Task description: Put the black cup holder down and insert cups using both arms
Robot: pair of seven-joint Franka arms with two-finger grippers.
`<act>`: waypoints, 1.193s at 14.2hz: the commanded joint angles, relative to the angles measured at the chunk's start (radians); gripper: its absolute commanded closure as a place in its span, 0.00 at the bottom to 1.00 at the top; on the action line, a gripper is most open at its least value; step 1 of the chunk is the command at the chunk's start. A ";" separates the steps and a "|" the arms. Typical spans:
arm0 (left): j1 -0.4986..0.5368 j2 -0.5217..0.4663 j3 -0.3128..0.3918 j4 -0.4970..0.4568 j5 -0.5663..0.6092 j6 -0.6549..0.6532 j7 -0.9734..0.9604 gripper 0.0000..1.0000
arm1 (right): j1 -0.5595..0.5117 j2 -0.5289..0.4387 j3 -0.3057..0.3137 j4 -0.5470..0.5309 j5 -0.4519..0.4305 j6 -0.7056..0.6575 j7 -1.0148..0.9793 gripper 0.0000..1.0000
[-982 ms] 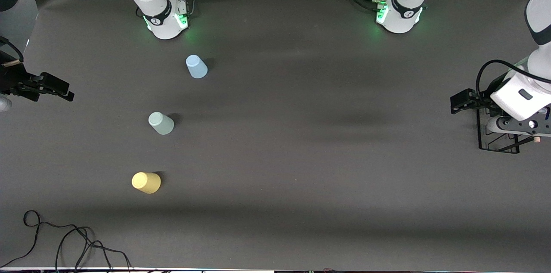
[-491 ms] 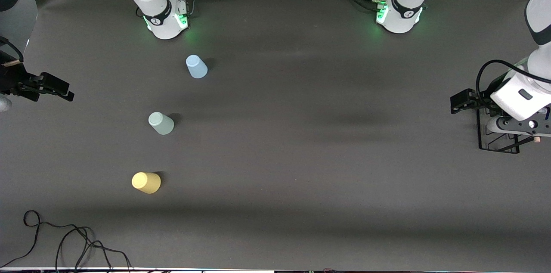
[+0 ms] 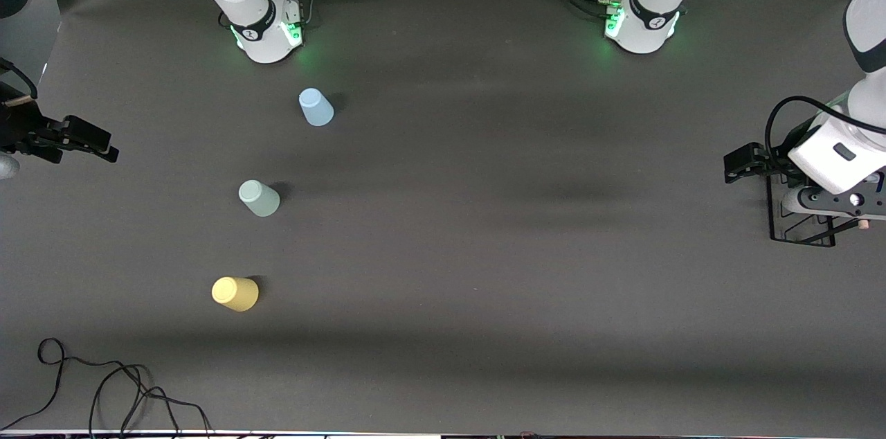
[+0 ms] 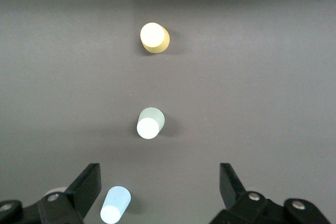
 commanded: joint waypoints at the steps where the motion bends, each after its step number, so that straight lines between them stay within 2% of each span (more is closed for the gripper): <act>1: -0.005 0.006 0.001 0.022 0.012 -0.023 -0.001 0.00 | -0.002 -0.001 -0.002 0.005 -0.006 -0.006 -0.033 0.00; 7: 0.010 0.006 0.002 0.025 0.012 -0.026 0.006 0.00 | 0.008 0.006 -0.001 0.011 -0.008 -0.002 -0.027 0.00; 10: 0.070 0.006 0.005 0.027 0.016 -0.026 0.145 0.00 | 0.008 0.000 -0.002 0.005 -0.006 0.000 -0.030 0.00; 13: 0.183 0.009 0.002 0.021 0.023 -0.029 0.316 0.01 | 0.008 -0.003 -0.002 0.002 0.000 -0.006 -0.020 0.00; 17: 0.308 0.039 0.002 0.010 0.090 -0.015 0.466 0.02 | 0.008 -0.003 -0.002 0.002 0.000 -0.008 -0.020 0.00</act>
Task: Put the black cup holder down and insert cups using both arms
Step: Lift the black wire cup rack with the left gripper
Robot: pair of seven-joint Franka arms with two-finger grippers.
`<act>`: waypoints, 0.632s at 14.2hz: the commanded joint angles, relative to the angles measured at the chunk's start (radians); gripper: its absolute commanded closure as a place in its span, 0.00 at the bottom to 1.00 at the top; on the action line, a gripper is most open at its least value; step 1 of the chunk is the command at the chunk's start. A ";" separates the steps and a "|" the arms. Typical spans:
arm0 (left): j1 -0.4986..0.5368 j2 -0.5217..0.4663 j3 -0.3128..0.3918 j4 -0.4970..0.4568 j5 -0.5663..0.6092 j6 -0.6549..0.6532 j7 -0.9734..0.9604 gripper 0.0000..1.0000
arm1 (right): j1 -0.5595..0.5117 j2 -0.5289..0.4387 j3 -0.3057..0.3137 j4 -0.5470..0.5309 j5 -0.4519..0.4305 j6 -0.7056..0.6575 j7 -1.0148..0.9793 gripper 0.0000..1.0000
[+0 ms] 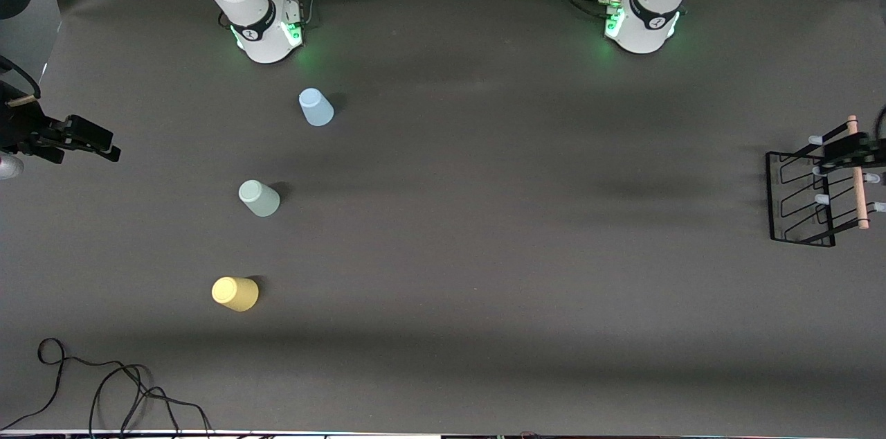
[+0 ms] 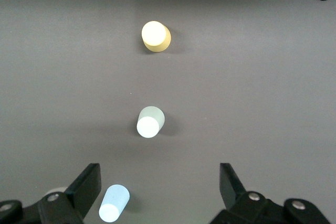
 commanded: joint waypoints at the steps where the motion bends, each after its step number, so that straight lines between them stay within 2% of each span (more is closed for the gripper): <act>1: 0.073 0.042 -0.009 0.010 0.036 -0.003 0.091 0.02 | 0.003 -0.004 -0.002 0.002 0.002 -0.006 -0.013 0.00; 3: 0.130 0.082 -0.009 0.007 0.036 0.032 0.156 0.02 | 0.001 -0.003 -0.002 0.002 0.002 -0.007 -0.013 0.00; 9: 0.247 0.145 -0.009 -0.114 0.035 0.239 0.331 0.02 | 0.003 0.008 -0.002 0.002 0.000 -0.001 -0.013 0.00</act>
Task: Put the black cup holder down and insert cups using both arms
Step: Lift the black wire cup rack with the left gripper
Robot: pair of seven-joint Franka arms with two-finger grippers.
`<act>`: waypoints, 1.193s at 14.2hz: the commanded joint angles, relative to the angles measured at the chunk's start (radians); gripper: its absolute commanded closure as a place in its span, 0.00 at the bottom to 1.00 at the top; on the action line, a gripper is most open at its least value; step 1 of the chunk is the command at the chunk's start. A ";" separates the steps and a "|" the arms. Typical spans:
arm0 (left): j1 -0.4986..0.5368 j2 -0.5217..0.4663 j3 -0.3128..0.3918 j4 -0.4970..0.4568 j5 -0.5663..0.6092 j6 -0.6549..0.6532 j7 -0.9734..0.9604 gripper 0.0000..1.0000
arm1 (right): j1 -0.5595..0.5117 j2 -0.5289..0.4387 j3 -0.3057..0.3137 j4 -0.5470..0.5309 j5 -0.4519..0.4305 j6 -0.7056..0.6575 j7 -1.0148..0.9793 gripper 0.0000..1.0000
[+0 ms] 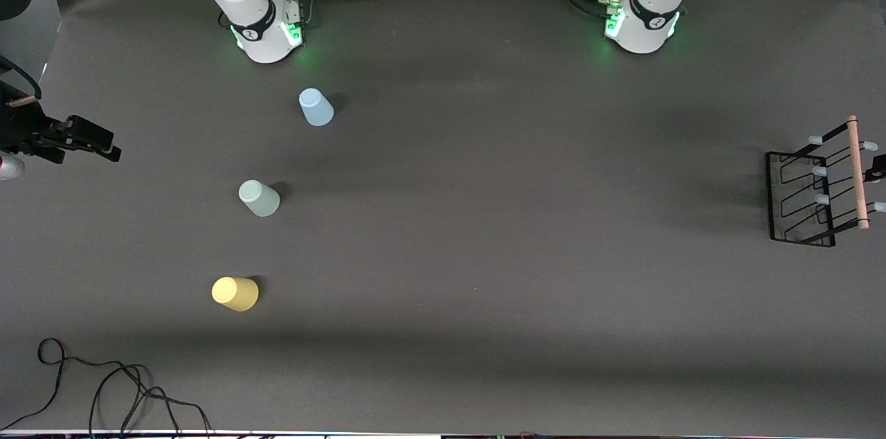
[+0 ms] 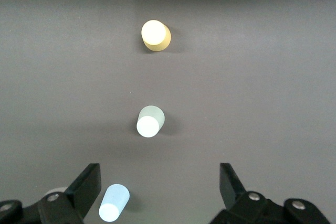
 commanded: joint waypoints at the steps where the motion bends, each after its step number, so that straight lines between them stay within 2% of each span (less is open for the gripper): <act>1: 0.038 0.007 -0.010 -0.064 0.012 0.084 0.048 0.02 | 0.003 0.003 -0.002 0.003 0.000 0.000 -0.014 0.00; 6: 0.072 0.012 -0.010 -0.180 0.009 0.231 0.097 0.05 | 0.003 0.003 -0.002 0.003 0.000 0.000 -0.014 0.00; 8: 0.076 0.012 -0.010 -0.203 0.009 0.265 0.126 0.12 | 0.003 0.003 -0.002 0.003 -0.001 0.000 -0.014 0.00; 10: 0.095 0.012 -0.010 -0.235 0.009 0.294 0.128 0.25 | 0.003 0.003 -0.002 0.003 -0.001 0.000 -0.016 0.00; 11: 0.099 0.007 -0.010 -0.256 0.009 0.317 0.128 0.27 | 0.003 0.003 -0.002 0.003 -0.003 0.000 -0.017 0.00; 12: 0.099 0.006 -0.010 -0.261 0.009 0.325 0.128 0.41 | 0.003 0.001 -0.002 0.002 -0.003 0.000 -0.019 0.00; 14: 0.099 0.006 -0.010 -0.261 0.009 0.324 0.128 0.86 | 0.003 0.001 -0.002 0.002 -0.004 0.000 -0.024 0.00; 15: 0.099 0.006 -0.010 -0.261 0.009 0.322 0.128 0.97 | 0.003 0.001 -0.002 0.002 -0.004 0.000 -0.024 0.00; 17: 0.098 0.003 -0.010 -0.261 0.007 0.317 0.128 1.00 | 0.003 0.001 -0.002 0.002 -0.006 0.003 -0.024 0.00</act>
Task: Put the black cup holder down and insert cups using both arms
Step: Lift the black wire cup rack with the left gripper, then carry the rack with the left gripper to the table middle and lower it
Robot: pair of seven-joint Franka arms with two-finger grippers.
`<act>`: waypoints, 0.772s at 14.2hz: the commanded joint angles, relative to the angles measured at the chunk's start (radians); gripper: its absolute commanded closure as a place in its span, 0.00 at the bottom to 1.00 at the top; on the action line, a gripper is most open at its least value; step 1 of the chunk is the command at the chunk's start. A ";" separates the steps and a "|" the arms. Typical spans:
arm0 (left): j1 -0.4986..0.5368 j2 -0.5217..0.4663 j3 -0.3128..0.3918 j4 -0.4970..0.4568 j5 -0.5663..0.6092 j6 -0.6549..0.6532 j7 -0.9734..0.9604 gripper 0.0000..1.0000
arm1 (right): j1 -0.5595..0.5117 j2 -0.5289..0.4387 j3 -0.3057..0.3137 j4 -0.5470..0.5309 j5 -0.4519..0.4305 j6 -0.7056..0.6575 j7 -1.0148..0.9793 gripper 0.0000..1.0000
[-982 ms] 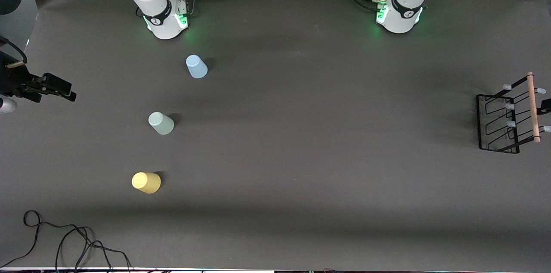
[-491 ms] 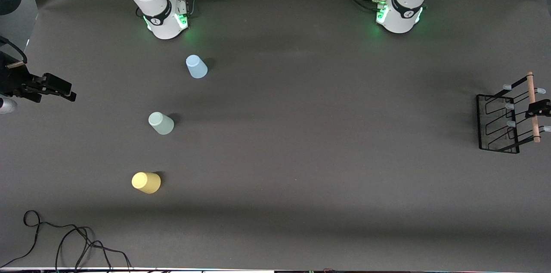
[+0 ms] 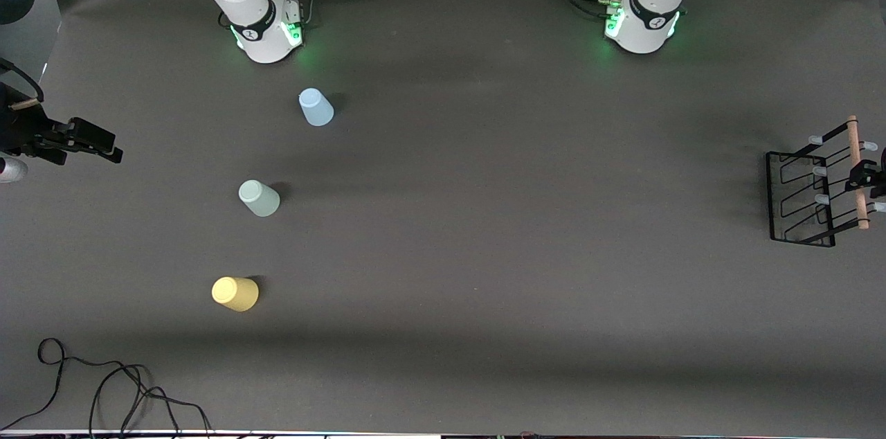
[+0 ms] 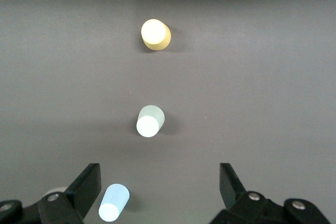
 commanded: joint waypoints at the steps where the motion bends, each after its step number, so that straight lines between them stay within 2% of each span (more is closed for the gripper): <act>1: 0.007 -0.036 -0.007 -0.031 0.000 0.005 0.016 1.00 | 0.003 -0.002 -0.002 -0.003 -0.006 0.003 -0.023 0.00; 6: -0.007 -0.064 -0.014 -0.014 -0.050 -0.068 -0.007 1.00 | 0.003 -0.004 -0.002 -0.009 -0.006 0.008 -0.023 0.00; 11: -0.174 -0.114 -0.019 0.096 -0.053 -0.297 -0.282 1.00 | 0.003 -0.001 -0.002 -0.009 -0.006 0.009 -0.023 0.00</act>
